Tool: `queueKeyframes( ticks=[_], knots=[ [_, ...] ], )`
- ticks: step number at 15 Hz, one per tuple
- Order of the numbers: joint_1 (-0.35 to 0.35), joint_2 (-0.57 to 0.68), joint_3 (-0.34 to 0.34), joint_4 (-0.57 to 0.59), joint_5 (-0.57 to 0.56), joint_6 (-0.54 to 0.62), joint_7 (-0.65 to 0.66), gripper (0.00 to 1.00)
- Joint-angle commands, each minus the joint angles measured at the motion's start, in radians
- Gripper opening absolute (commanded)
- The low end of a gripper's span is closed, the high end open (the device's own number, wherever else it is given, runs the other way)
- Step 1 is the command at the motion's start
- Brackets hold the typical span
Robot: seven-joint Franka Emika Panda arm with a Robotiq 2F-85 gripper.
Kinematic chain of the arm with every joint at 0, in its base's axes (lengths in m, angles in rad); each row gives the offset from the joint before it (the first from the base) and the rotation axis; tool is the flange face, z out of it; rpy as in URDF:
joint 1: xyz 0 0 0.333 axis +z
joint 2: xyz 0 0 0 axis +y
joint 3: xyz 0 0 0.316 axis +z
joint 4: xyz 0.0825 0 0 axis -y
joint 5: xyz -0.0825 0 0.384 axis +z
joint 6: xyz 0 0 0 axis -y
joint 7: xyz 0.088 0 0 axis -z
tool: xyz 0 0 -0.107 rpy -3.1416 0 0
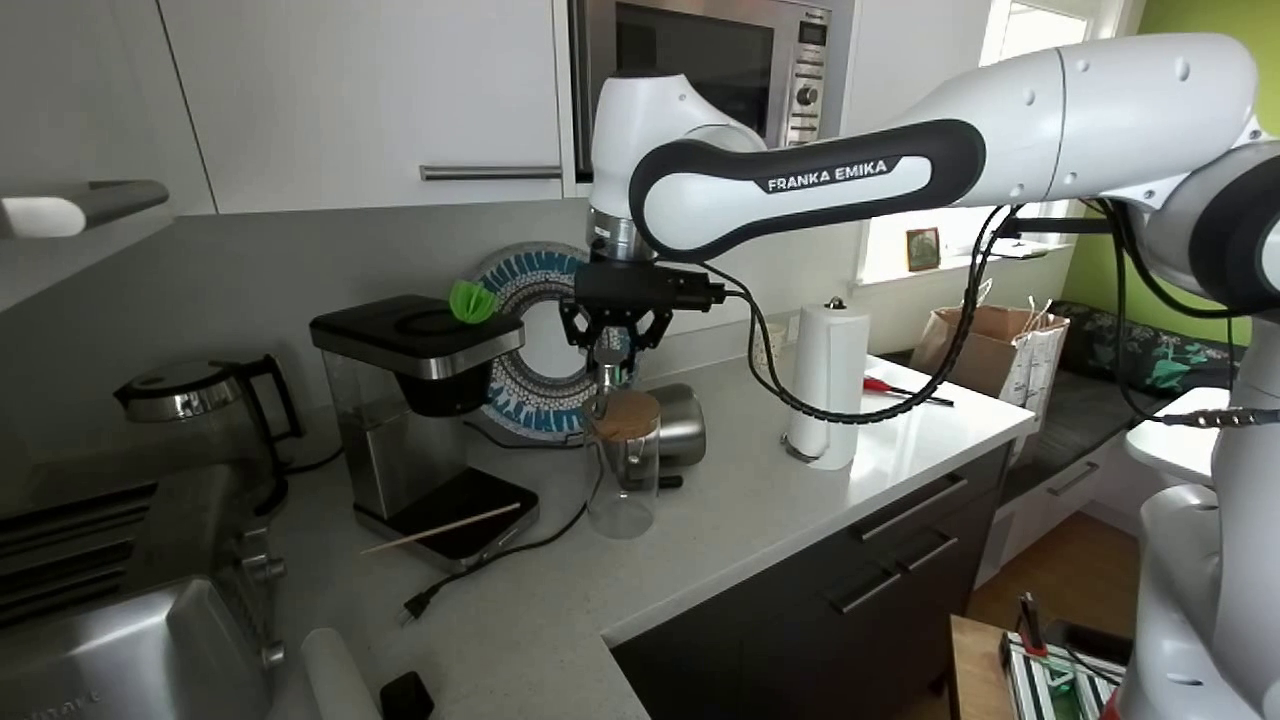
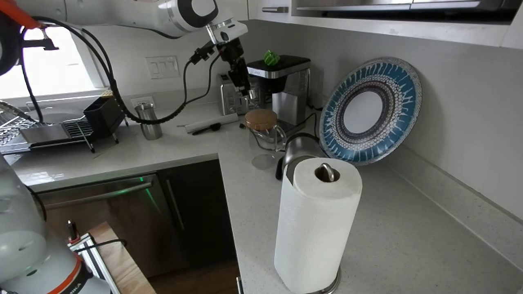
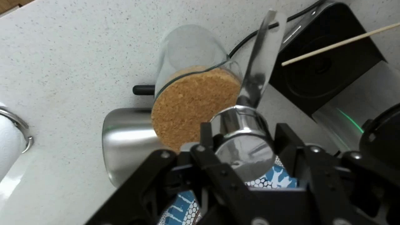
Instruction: Pick up the metal measuring cup and put it on top of the wooden lid jar that is on top of the clear jar
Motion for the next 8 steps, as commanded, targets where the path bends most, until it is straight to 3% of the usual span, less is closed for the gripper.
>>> queueKeyframes(
  ticks=[1, 8],
  knots=[
    [-0.029, -0.022, -0.007, -0.031, 0.004, -0.01, 0.034, 0.28],
    [-0.061, -0.008, -0.02, -0.054, 0.04, -0.012, 0.04, 0.28]
  ],
)
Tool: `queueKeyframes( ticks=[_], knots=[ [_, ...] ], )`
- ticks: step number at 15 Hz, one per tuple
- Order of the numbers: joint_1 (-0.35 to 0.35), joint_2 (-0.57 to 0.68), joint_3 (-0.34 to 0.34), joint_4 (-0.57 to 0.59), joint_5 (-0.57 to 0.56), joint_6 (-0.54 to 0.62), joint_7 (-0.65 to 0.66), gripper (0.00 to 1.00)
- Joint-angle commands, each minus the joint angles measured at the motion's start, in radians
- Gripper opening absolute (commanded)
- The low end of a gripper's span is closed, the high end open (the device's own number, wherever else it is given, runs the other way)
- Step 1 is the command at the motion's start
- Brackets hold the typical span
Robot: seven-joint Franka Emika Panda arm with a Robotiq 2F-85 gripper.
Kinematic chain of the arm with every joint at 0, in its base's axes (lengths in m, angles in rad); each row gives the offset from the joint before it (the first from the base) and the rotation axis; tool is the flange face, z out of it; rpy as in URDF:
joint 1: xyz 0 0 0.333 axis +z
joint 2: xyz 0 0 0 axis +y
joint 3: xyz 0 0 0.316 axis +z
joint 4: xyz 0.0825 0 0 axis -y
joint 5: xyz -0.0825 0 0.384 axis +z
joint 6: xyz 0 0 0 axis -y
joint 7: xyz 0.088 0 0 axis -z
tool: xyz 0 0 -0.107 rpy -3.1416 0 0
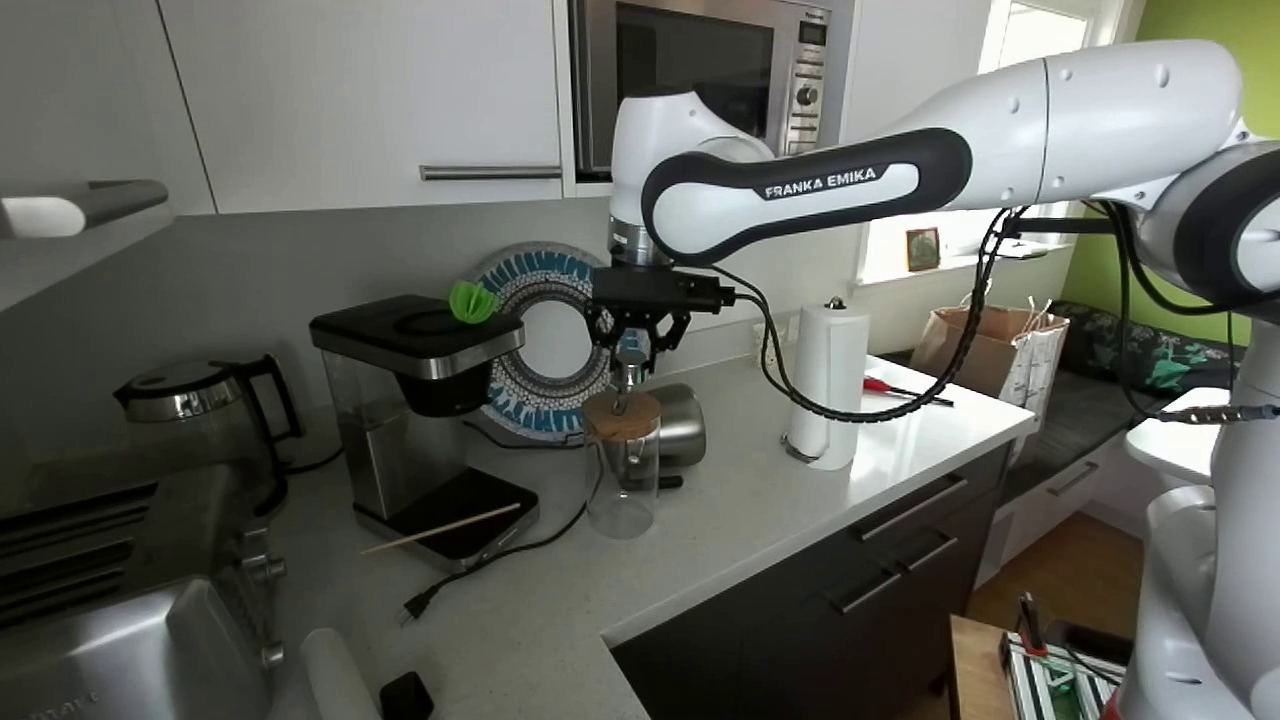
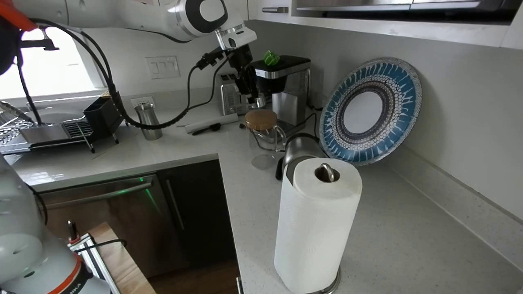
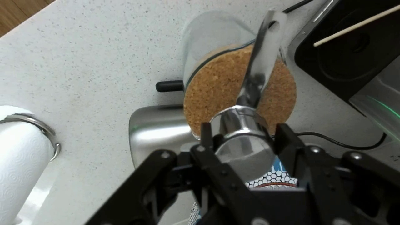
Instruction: Pick up the metal measuring cup and put it on top of the wooden lid jar that is on top of the clear jar
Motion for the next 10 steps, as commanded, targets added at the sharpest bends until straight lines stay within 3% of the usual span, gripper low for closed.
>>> queueKeyframes(
  ticks=[1, 10],
  knots=[
    [-0.012, -0.008, -0.003, -0.033, 0.037, -0.005, 0.014, 0.28],
    [-0.039, 0.005, -0.024, -0.054, 0.105, 0.031, 0.02, 0.28]
  ],
)
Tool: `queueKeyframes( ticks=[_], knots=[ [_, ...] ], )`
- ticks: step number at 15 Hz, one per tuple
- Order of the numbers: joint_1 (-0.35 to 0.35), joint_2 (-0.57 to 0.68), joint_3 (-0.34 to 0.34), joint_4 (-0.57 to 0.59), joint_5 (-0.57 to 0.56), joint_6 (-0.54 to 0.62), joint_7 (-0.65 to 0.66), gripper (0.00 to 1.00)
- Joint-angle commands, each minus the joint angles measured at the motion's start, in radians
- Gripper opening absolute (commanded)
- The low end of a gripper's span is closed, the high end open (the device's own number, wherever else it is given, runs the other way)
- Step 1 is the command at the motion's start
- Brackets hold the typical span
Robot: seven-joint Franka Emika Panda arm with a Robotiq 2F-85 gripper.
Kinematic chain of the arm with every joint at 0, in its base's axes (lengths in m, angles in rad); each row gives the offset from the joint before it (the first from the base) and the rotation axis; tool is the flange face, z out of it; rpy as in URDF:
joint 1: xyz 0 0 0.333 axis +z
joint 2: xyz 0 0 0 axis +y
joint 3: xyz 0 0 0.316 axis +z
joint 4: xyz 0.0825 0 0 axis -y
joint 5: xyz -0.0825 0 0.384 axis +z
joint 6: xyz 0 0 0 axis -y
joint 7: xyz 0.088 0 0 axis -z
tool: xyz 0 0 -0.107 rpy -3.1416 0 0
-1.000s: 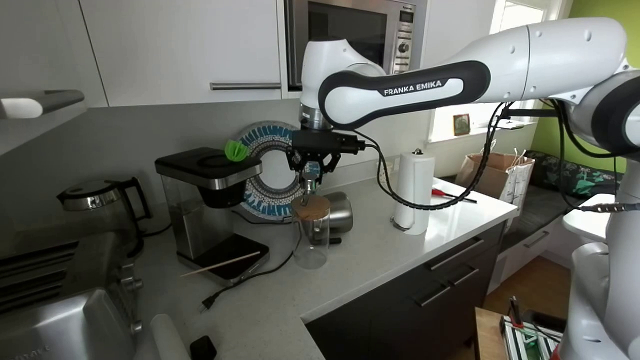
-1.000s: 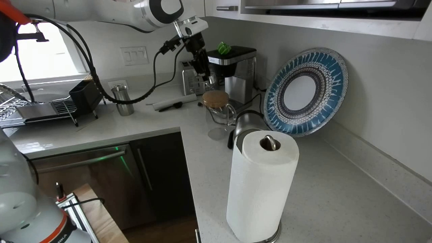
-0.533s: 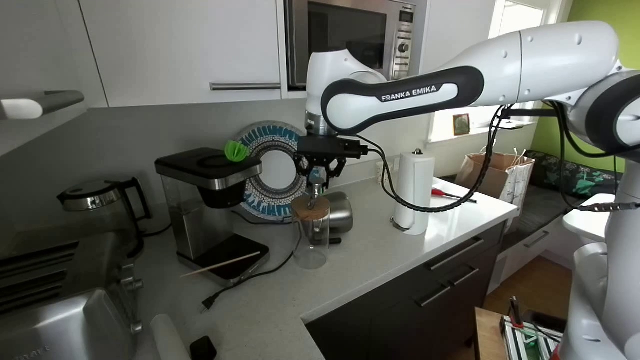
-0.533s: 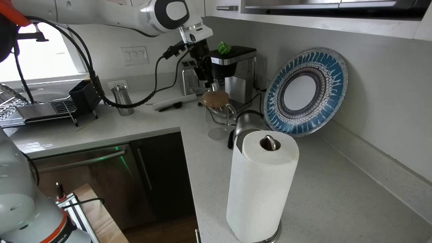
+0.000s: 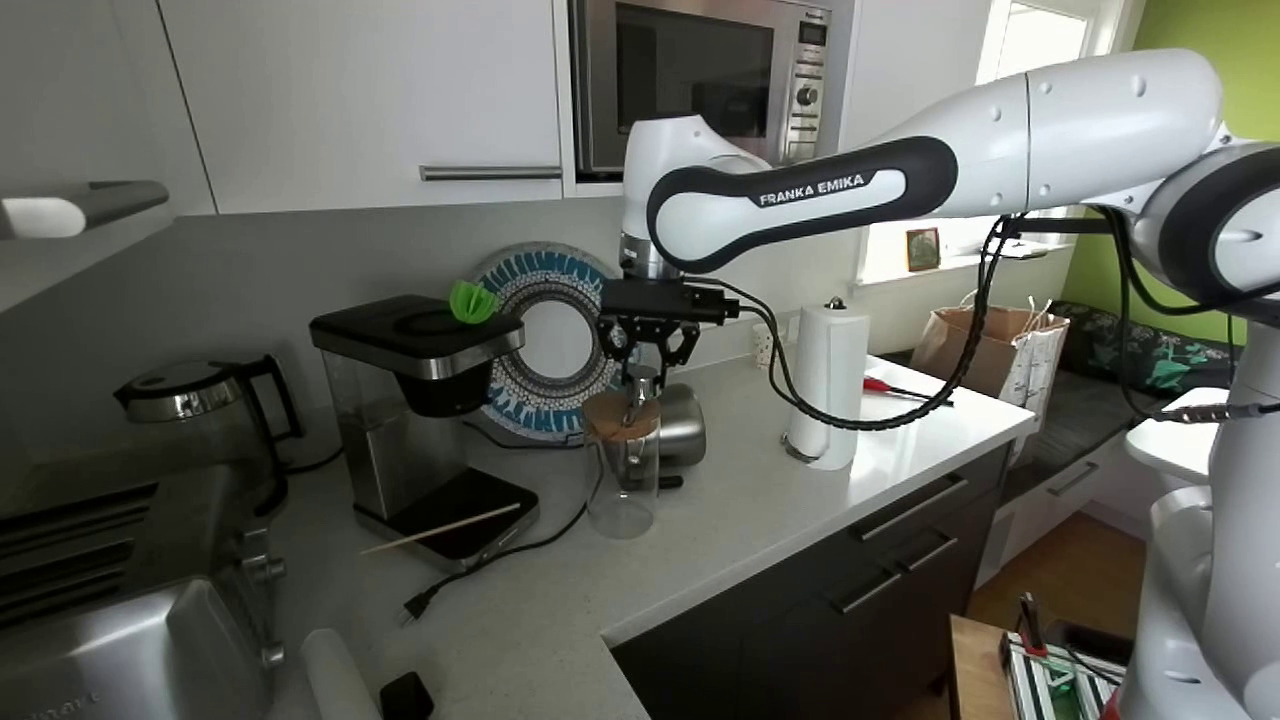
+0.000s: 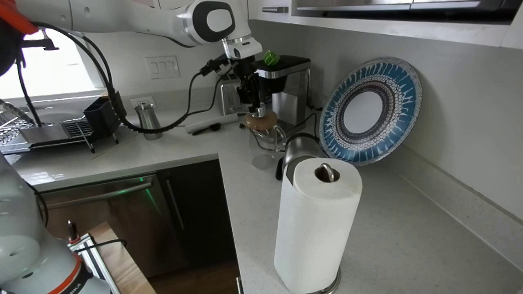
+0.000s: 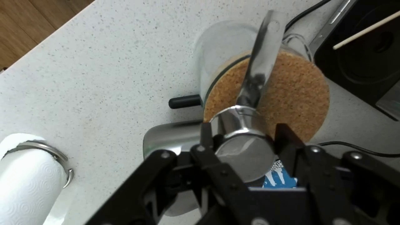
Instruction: Pick up the metal measuring cup and put it on top of the wooden lid jar that is on top of the clear jar
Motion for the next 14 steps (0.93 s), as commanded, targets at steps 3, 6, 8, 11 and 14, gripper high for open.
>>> queueKeyframes(
  ticks=[3, 6, 8, 11, 14],
  knots=[
    [-0.013, 0.004, -0.007, -0.011, 0.059, 0.057, 0.01, 0.28],
    [-0.013, 0.013, -0.005, -0.007, 0.091, 0.063, -0.003, 0.28],
    [-0.013, 0.018, -0.005, -0.006, 0.105, 0.063, -0.003, 0.28],
    [-0.014, 0.024, -0.009, -0.001, 0.105, 0.072, 0.003, 0.28],
    [-0.015, 0.031, -0.01, 0.006, 0.108, 0.075, 0.001, 0.78]
  ],
)
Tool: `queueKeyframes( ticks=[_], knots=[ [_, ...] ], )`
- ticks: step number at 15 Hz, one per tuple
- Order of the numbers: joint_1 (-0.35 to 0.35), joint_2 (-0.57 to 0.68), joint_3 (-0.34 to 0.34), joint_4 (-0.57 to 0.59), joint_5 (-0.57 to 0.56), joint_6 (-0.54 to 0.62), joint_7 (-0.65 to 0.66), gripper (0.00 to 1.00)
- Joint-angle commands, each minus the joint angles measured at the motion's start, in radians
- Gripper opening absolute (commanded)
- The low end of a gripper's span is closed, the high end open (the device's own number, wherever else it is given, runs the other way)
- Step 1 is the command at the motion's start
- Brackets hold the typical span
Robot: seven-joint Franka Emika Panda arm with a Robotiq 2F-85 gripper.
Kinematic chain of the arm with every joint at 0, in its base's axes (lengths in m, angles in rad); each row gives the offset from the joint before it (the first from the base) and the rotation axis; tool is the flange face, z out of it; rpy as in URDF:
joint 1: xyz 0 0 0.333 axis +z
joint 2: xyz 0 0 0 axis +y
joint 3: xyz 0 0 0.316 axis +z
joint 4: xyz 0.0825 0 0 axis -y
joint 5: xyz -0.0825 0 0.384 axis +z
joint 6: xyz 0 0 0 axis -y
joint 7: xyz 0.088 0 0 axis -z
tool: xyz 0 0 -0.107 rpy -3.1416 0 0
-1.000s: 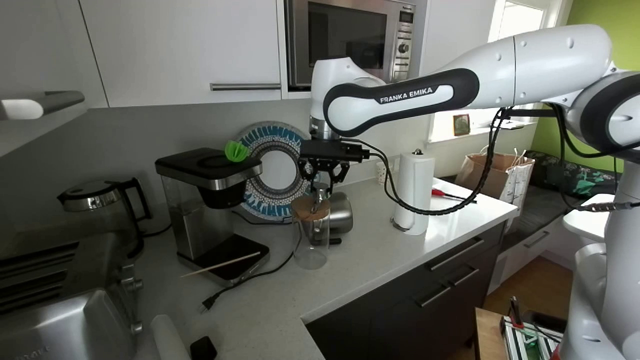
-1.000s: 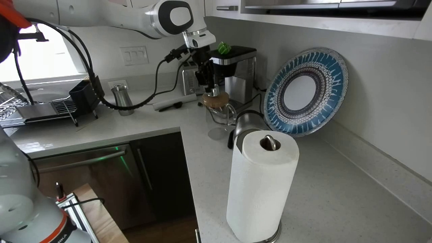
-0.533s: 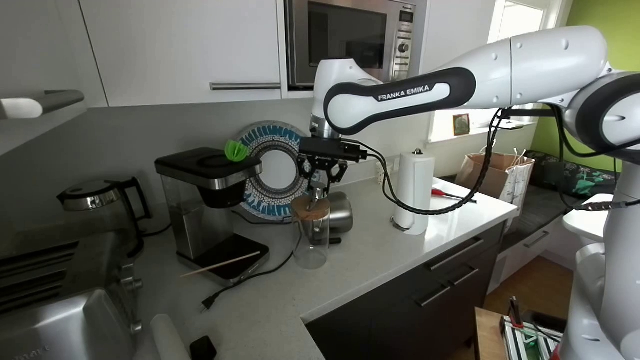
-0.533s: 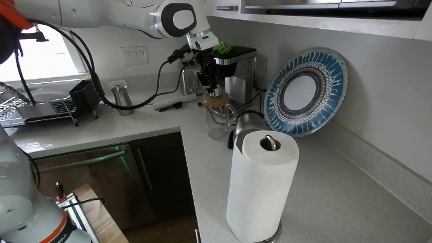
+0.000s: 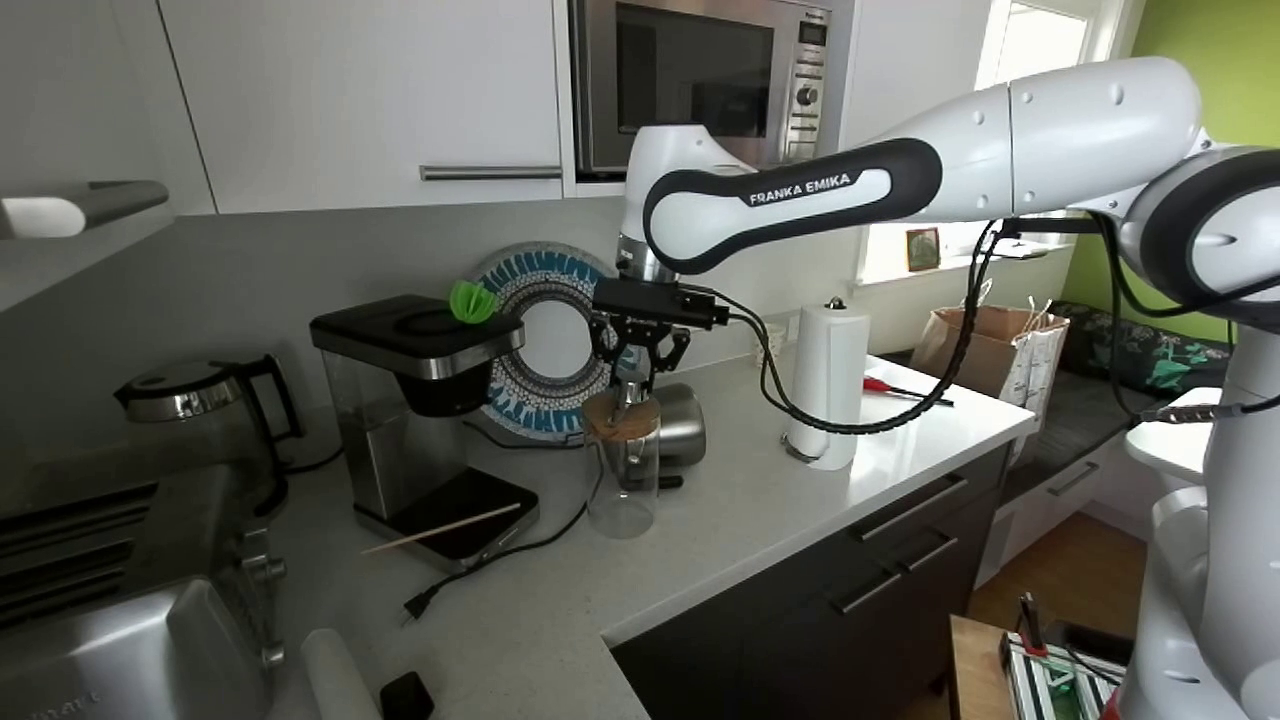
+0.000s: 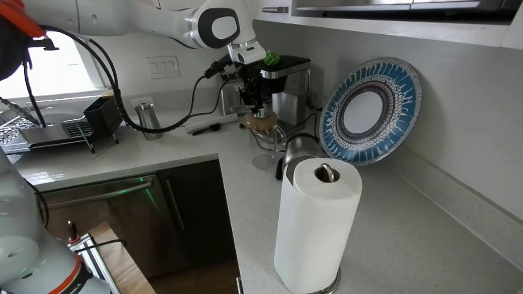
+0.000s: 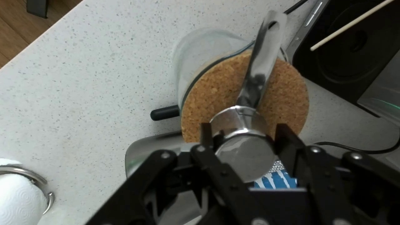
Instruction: Pick up the metal measuring cup and put it on top of the wooden lid jar that is on top of the clear jar
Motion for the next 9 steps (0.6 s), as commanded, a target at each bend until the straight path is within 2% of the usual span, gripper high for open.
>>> queueKeyframes(
  ticks=[1, 4, 9],
  knots=[
    [-0.003, 0.01, -0.004, 0.006, 0.027, 0.014, 0.0, 0.79],
    [-0.002, 0.009, -0.002, 0.009, 0.029, 0.018, -0.005, 0.99],
    [0.026, -0.022, 0.024, 0.015, 0.009, 0.018, -0.041, 1.0]
  ],
)
